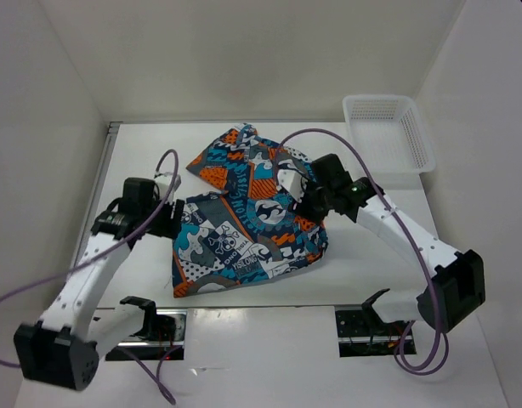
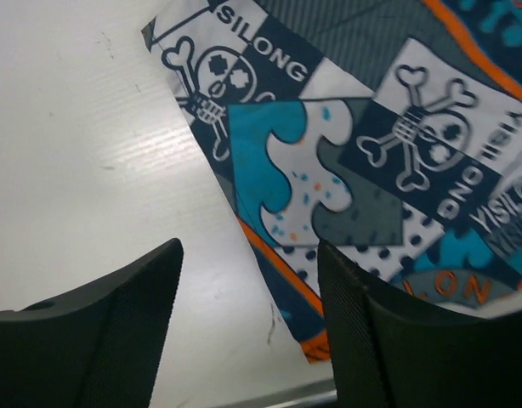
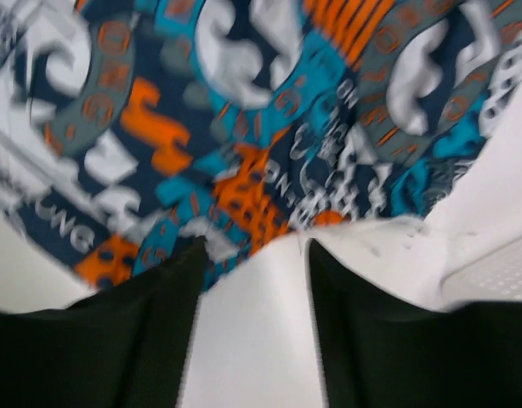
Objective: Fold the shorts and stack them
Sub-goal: Flatten the shorts out
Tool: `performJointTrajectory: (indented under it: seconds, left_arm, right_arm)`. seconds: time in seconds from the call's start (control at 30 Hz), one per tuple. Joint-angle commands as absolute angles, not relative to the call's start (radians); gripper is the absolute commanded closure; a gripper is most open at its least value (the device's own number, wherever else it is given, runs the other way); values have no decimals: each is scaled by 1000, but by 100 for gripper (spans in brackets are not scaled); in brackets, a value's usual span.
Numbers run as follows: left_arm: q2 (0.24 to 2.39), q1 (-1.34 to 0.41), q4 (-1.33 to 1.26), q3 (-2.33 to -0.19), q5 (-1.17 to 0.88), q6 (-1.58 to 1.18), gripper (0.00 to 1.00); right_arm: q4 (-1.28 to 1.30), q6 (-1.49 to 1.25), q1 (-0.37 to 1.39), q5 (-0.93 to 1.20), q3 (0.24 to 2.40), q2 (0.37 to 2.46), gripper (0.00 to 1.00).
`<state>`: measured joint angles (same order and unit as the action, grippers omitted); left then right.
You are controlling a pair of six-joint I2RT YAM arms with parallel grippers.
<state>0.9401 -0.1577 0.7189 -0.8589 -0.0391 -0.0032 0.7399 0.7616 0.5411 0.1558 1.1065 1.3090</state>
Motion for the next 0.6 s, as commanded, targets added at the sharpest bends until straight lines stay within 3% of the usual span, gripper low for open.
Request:
performJointTrajectory:
  seconds: [0.0, 0.07, 0.3, 0.57]
  left_arm:
    - [1156, -152, 485, -868, 58, 0, 29]
    - [1283, -152, 425, -919, 77, 0, 33]
    - [1423, -170, 266, -841, 133, 0, 33]
    - [1617, -170, 311, -830, 215, 0, 37]
  right_arm:
    - [523, 577, 557, 204, 1154, 1354, 48]
    - [494, 565, 592, 213, 1135, 1405, 60]
    - [442, 771, 712, 132, 845, 1437, 85]
    - [491, 836, 723, 107, 759, 1419, 95]
